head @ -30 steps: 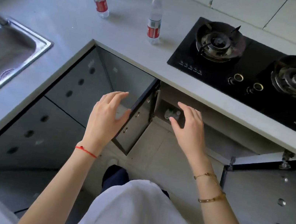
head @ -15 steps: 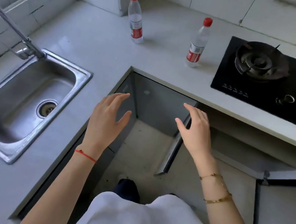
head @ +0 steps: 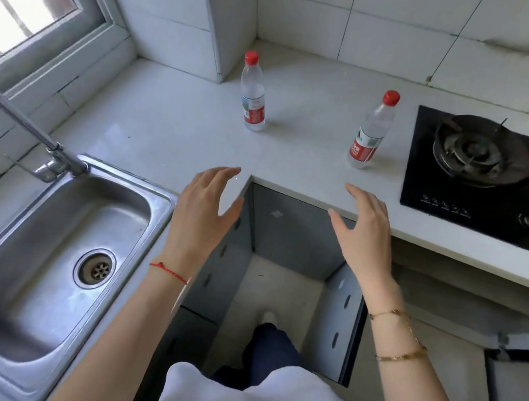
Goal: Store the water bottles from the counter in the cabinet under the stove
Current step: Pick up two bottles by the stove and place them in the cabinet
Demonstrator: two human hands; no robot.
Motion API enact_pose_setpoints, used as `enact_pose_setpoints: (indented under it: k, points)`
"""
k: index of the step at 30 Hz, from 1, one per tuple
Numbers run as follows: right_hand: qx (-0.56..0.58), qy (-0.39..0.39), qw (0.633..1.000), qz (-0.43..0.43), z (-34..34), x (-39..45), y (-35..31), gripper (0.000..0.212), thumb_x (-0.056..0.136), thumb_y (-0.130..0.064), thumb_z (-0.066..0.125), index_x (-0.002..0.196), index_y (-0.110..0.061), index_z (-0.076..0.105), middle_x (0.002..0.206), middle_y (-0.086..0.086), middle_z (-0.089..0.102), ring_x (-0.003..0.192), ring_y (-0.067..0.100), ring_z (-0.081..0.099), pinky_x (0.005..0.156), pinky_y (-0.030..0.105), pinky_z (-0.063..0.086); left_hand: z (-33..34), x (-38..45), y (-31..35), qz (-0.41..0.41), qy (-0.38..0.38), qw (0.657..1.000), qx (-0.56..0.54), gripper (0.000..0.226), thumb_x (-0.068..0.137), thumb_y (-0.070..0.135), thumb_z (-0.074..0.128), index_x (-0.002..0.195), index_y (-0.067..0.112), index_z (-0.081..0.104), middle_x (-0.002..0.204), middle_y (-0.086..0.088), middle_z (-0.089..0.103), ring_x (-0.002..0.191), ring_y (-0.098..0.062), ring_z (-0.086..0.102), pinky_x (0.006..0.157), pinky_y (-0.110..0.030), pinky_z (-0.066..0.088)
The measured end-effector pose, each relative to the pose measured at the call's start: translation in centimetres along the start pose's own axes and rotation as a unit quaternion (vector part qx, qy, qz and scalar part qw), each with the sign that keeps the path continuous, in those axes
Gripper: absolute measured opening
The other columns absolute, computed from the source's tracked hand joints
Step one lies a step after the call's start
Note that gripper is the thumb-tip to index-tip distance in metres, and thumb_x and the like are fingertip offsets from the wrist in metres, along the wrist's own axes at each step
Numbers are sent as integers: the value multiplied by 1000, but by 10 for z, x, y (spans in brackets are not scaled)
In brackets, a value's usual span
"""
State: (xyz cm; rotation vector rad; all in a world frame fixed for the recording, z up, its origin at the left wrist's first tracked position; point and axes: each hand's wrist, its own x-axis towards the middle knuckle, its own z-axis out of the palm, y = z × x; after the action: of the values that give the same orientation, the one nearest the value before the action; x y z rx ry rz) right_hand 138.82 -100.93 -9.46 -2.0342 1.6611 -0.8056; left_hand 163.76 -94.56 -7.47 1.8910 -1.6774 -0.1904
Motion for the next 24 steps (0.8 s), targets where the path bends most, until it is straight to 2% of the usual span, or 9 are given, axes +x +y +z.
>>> enact_pose_setpoints:
  k: [8,13,17,24]
  points:
    - [-11,81,997,6,-11,121,8,47,89,-23,67,131,-9,53,127,11,58,117,27,50,98,31,39,11,125,-1,39,24,999,13,45,91,21,63,134,14,53,134,-4,59,122,-24,54,102,-36,46]
    - [-28,104,994,-3,-22,205,24,45,88,-21,65,130,-7,54,127,12,57,119,30,48,102,39,42,28,206,7,47,44,998,11,45,90,17,65,133,13,54,132,-6,60,121,-26,54,100,-34,45]
    - [-40,94,995,16,-21,254,43,45,87,-20,67,129,-8,55,127,13,57,119,32,47,102,39,41,50,263,4,36,41,998,18,45,89,16,64,133,12,53,132,-8,59,123,-29,53,101,-41,46]
    - [-73,46,992,87,-12,291,67,48,86,-19,67,130,-6,55,130,15,56,120,34,47,102,39,40,79,333,-13,6,27,998,58,43,88,16,64,129,10,56,114,-13,64,115,-33,52,91,-45,49]
